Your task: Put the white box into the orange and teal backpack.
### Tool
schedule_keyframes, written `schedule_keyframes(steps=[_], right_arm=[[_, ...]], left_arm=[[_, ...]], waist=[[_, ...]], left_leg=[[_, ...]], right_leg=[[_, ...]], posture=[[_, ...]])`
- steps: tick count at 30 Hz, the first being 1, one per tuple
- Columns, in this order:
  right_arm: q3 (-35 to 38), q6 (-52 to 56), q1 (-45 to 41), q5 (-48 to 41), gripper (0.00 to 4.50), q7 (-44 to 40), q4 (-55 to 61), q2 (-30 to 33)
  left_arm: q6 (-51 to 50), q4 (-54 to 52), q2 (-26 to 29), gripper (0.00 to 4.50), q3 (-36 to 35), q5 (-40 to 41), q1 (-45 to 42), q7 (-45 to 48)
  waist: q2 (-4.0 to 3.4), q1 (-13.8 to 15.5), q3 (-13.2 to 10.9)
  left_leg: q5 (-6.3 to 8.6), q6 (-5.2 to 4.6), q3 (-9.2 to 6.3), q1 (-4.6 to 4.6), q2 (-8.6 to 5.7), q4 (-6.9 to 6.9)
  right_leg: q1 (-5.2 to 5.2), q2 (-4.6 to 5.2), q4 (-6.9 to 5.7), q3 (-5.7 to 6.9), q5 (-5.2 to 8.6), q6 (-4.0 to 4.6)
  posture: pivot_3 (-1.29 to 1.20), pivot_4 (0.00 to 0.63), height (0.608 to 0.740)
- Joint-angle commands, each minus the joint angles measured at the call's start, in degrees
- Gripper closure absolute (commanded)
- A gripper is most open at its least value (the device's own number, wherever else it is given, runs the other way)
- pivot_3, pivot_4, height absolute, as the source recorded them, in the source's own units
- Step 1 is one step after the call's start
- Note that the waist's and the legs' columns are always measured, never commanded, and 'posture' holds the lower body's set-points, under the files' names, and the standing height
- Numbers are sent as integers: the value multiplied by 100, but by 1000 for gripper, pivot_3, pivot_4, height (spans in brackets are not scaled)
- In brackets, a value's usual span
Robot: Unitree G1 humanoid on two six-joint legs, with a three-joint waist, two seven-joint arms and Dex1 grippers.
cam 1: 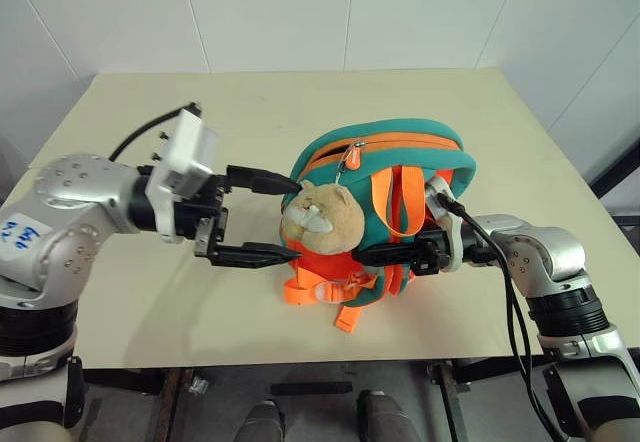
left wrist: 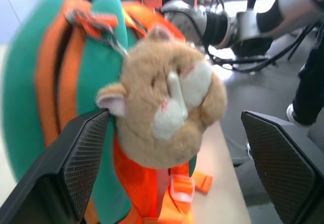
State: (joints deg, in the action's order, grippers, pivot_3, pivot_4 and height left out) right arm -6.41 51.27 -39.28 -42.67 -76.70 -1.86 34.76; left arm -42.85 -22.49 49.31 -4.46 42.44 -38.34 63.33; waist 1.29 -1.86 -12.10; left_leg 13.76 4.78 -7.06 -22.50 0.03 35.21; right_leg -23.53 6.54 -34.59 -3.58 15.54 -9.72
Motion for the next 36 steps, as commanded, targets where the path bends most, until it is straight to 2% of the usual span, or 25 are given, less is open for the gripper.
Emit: schedule_keyframes(steps=[1, 7, 10, 17, 19, 25, 29, 33, 36], right_arm=[[38, 7, -27, -42, 4500, 15, 158, -38], [107, 19, 90, -67, 4500, 131, 259, -30], [122, 14, 121, -74, 4500, 167, 286, -20], [143, -6, 172, -74, 4500, 205, 318, -12], [140, -14, 186, -73, 4500, 216, 328, -14], [166, -3, 262, -102, 4500, 278, 431, 5], [270, 12, 320, -161, 4500, 369, 553, 20], [358, 26, 485, -211, 4500, 547, 659, -4], [430, 90, 654, -332, 4500, 721, 848, -57]], left_arm=[[39, -127, -62, 68, -9, 29, -42, -135], [65, -69, -322, 68, -29, 151, -170, -253], [101, -41, -350, 559, -57, 129, -172, -247], [241, 318, -87, 2639, -216, -5, -345, -29], [278, 559, 103, 3106, -282, -23, -377, 156], [471, 1917, 785, 3106, -254, -435, -904, 692], [928, 2775, 1316, 3106, -94, -964, -660, 1215], [1408, 3298, 1234, 3106, 58, -1310, -451, 1387], [1621, 3317, 1180, 3106, 369, -1598, -75, 1568]], waist=[[0, 2, 0], [0, 18, 0], [0, 8, 0], [0, 3, 0], [0, -6, 0], [0, -3, 0], [0, -31, 0], [0, -8, 0], [0, 3, 0]], left_leg=[[0, 0, 0, 0, 0, 0], [0, 0, 0, 0, 0, 0], [0, 0, 0, 0, 0, -1], [0, 0, 0, 2, 0, -1], [0, 0, 0, 4, 0, -1], [0, -1, 1, 4, 0, -2], [2, -2, 3, 8, 1, -17], [4, -4, 3, 8, 2, -19], [4, -4, 3, 5, 2, -17]], right_leg=[[0, 0, -1, 0, 0, 1], [1, 1, -1, 0, 1, 1], [0, 0, -2, 0, 1, 1], [0, 0, -1, 0, 1, 1], [0, 0, -3, 0, 1, 2], [0, 0, -2, 0, 2, 3], [-2, 1, -2, 0, 7, 6], [-4, 0, -4, 1, 11, 9], [-4, 0, -4, 1, 10, 9]], posture=[[0, 150, 740], [0, 150, 740], [0, 150, 740], [0, 150, 740], [0, 150, 740], [0, 150, 740], [0, 150, 740], [0, 150, 740], [0, 150, 740]])
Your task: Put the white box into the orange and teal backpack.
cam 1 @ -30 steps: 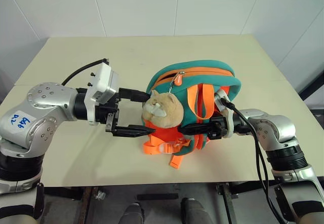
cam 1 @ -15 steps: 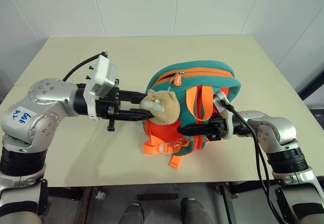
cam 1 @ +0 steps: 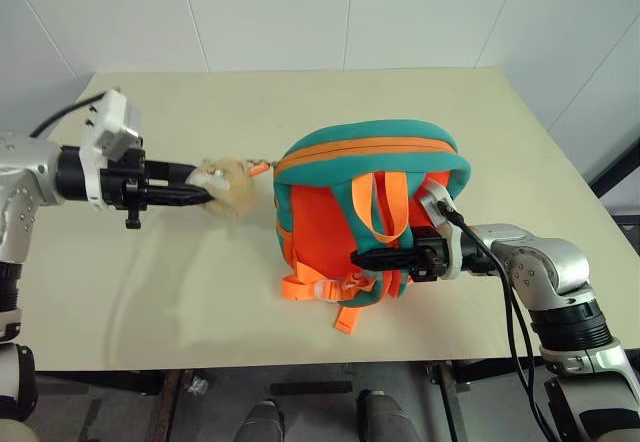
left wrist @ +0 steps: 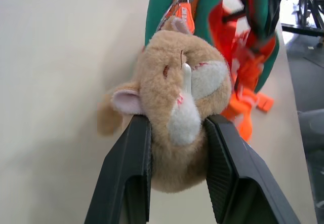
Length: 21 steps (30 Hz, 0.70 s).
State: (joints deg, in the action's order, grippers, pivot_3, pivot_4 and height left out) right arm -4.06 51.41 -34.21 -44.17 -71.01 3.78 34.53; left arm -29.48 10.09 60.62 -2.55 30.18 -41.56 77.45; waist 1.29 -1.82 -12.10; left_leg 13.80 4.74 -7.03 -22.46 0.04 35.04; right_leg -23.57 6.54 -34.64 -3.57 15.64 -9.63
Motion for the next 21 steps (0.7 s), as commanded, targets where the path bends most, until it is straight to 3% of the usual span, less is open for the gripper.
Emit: schedule_keyframes(steps=[1, 4, 10, 13, 16, 18, 20, 21], right_arm=[[215, 100, 187, -221, 4500, 217, 347, -52], [260, 155, 316, -311, 4500, 345, 486, -73], [374, 170, 422, -455, 4500, 754, 605, -317], [536, 175, 463, -562, 4500, 1060, 691, -508], [657, 110, 530, -566, 4500, 1340, 719, -609], [1074, 42, 461, -806, 4500, 1754, 682, -840], [1406, 39, 418, -996, 4500, 2066, 735, -936], [1497, -4, 453, -1015, 4179, 2085, 841, -881]], left_arm=[[397, 30, 108, 3106, 351, -517, 399, 320], [549, 149, -32, 3106, 721, -773, 599, 544], [711, 1315, -1172, 3106, 1158, -1368, 13, -87], [928, 1437, -1470, 3106, 1275, -1574, 111, -138], [1270, 1325, -1517, 3106, 1355, -1766, 349, -103], [1365, 757, -1246, 3106, 1328, -1725, 610, 173], [1136, 268, -1184, 2706, 1002, -1389, 779, 87], [1034, 55, -1177, 2492, 793, -1236, 870, -49]], waist=[[0, -9, 0], [0, -25, 0], [2, 20, 2], [3, -9, 2], [1, 6, 3], [2, -1, 3], [1, 8, 3], [1, 14, 3]], left_leg=[[0, 0, 0, 1, 0, 0], [1, -1, 2, 4, 2, -2], [-2, -4, 0, 9, 2, 11], [-4, -4, 0, 11, 1, 13], [-4, -4, -1, 12, 2, 8], [-4, -4, 0, 15, 1, 6], [-3, -3, 1, 14, 1, 6], [-3, -3, 0, 13, 1, 6]], right_leg=[[0, 0, -1, 0, 0, 0], [-2, 0, -7, -1, 2, 3], [5, -1, -20, 1, 0, 4], [5, -1, -26, -1, -2, 2], [1, -1, -32, -1, -1, 3], [2, 1, -31, -1, 0, 4], [2, 2, -29, -2, 0, 5], [2, 2, -29, -2, 0, 5]], posture=[[0, 150, 740], [0, 150, 740], [0, 150, 740], [0, 150, 740], [0, 150, 740], [0, 150, 740], [0, 150, 740], [0, 150, 740]])
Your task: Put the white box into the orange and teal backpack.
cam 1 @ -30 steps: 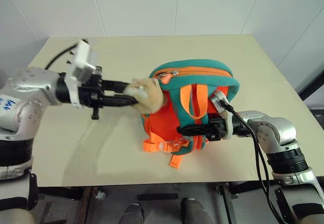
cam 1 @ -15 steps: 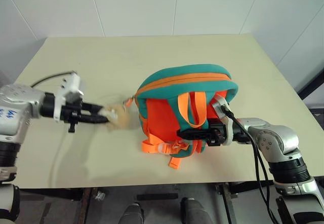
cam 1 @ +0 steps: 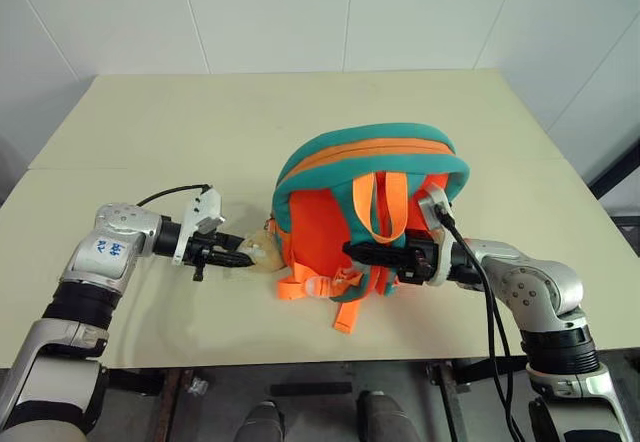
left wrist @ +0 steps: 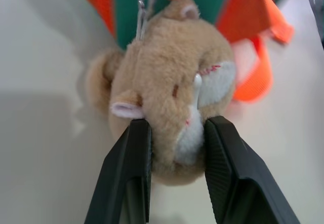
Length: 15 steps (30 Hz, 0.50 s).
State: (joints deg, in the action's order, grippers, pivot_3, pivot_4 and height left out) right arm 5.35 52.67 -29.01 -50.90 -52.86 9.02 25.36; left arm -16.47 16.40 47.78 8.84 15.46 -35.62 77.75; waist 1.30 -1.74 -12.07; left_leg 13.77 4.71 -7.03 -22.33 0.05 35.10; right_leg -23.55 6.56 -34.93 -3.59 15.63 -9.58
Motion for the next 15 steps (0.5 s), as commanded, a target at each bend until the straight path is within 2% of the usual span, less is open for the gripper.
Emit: schedule_keyframes(steps=[1, 5, 8, 12, 15], right_arm=[[598, -169, -15, -310, 3822, 257, 427, 138], [424, -832, 430, 321, 2537, -292, 1218, 937], [713, -1041, 811, 464, 1561, -307, 1528, 1438], [1127, -1158, 1356, 547, 183, -341, 1546, 1894], [1209, -1366, 1796, 800, 52, -643, 1449, 2329]], left_arm=[[-341, -776, 142, 2188, -531, 348, 382, -174], [-772, -1787, 395, 962, -1208, 748, 1108, -406], [-1100, -2519, 371, 60, -1781, 1069, 1781, -783], [-1204, -2932, 196, 0, -2124, 1177, 2251, -1270], [-1212, -3071, -26, 0, -2246, 1372, 2310, -1498]], waist=[[-1, 7, -1], [-2, 11, -2], [-1, 14, -2], [-1, 20, -3], [0, 38, -3]], left_leg=[[0, 0, 0, -1, 0, 0], [4, -1, -2, -8, 1, -7], [11, -1, 1, -9, 1, -8], [14, -1, 3, -8, 1, -6], [12, -2, 4, -6, 1, -2]], right_leg=[[0, 0, 0, 0, 0, 0], [-6, -1, 11, 1, 4, 0], [-2, 1, 25, 1, 8, -3], [4, 2, 35, 1, 8, -2], [10, 2, 40, 1, 11, 6]], posture=[[0, 150, 740], [0, 150, 740], [0, 150, 740], [0, 150, 740], [0, 150, 740]])
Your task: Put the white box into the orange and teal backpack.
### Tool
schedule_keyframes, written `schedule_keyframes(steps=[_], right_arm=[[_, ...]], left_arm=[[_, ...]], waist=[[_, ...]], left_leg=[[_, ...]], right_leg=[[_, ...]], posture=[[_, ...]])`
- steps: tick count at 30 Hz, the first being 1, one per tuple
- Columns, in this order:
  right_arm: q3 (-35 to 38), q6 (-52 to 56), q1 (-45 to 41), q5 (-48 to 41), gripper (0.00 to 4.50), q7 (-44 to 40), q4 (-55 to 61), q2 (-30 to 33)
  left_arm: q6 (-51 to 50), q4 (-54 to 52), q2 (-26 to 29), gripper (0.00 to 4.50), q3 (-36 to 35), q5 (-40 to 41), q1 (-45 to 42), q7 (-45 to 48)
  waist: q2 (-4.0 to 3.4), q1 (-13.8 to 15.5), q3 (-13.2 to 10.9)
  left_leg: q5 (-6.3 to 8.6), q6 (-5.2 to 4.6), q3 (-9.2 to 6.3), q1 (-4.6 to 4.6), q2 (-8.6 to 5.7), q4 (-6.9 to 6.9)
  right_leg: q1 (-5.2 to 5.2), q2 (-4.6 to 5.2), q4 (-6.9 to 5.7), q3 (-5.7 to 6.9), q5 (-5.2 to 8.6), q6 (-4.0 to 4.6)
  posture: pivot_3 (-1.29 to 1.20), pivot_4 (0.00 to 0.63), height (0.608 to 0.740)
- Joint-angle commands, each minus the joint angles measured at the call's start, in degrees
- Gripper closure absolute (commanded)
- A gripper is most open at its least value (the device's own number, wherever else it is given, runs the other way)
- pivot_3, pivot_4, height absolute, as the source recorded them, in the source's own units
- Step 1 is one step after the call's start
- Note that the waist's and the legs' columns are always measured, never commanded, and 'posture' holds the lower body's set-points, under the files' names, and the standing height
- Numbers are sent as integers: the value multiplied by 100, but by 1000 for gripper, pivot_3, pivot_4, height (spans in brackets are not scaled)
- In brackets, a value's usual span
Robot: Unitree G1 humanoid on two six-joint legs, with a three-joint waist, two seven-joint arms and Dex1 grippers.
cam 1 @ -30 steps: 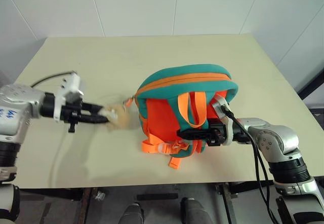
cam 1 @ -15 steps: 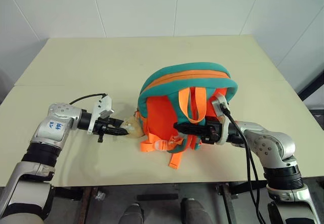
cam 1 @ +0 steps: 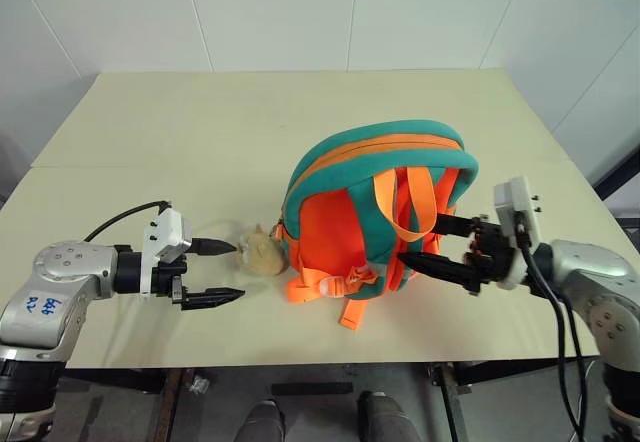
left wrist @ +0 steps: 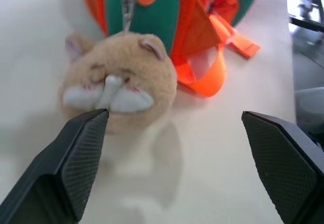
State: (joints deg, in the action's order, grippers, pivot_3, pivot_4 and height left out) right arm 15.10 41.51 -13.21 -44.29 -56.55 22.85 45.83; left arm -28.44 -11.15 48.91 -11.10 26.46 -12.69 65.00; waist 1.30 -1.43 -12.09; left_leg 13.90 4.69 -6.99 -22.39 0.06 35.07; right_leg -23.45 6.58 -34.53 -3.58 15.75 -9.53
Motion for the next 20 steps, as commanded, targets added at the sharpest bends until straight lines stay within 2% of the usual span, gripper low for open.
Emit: schedule_keyframes(steps=[1, 8, 13, 20], right_arm=[[266, -376, 267, 205, 52, -269, 38, 311], [577, -1787, 313, 1043, 52, -305, -984, 312], [667, -2398, 192, 1450, 52, -270, -1807, 367], [553, -2616, 260, 1529, 52, -336, -2074, 312]], left_arm=[[32, -319, -196, 0, -280, 315, 25, -249], [544, -220, -524, 0, -247, 212, -131, -524], [470, -229, -463, 0, -278, 387, -105, -434], [583, -172, -350, 0, -441, 342, 302, -400]], waist=[[0, 1, 0], [0, -16, 0], [0, -14, 0], [-2, -27, -1]], left_leg=[[-1, -1, 0, 0, 0, 2], [-12, -10, 14, 2, 1, 5], [-12, -9, 14, 1, 1, 4], [-10, -9, 14, 1, 2, -2]], right_leg=[[2, 0, 5, 0, 3, 6], [16, -1, 50, -7, -11, 42], [19, -1, 54, -7, -13, 39], [15, -1, 52, -7, -15, 32]], posture=[[0, 150, 740], [0, 150, 740], [0, 150, 740], [0, 150, 740]])
